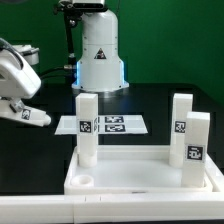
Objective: Assemble desk
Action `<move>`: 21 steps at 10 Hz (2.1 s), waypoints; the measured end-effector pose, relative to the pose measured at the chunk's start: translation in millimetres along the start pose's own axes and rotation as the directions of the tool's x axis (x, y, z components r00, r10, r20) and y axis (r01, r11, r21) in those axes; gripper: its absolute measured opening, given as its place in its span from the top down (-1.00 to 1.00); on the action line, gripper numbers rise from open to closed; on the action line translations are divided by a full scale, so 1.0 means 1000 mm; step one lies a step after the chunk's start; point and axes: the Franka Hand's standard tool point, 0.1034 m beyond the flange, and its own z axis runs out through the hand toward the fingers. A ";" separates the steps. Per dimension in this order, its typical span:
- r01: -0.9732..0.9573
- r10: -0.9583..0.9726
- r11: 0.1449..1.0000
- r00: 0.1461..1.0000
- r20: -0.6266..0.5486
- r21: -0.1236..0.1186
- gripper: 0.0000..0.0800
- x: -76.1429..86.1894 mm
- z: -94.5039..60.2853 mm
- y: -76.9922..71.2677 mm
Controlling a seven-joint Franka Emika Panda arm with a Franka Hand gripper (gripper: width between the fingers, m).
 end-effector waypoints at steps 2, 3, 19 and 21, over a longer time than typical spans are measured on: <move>0.052 -0.052 0.999 0.989 -0.141 -0.007 0.29 0.004 -0.033 -0.035; 0.121 -0.127 0.992 0.958 -0.256 -0.040 0.29 0.012 -0.064 -0.063; 0.191 -0.259 0.964 0.539 -0.801 -0.183 0.29 0.021 -0.069 -0.210; 0.197 -0.286 0.957 0.499 -0.818 -0.214 0.29 0.025 -0.060 -0.210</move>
Offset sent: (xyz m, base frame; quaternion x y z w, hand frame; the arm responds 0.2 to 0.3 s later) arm 0.0877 0.0153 0.0826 -0.0916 0.2248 -0.1762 0.9540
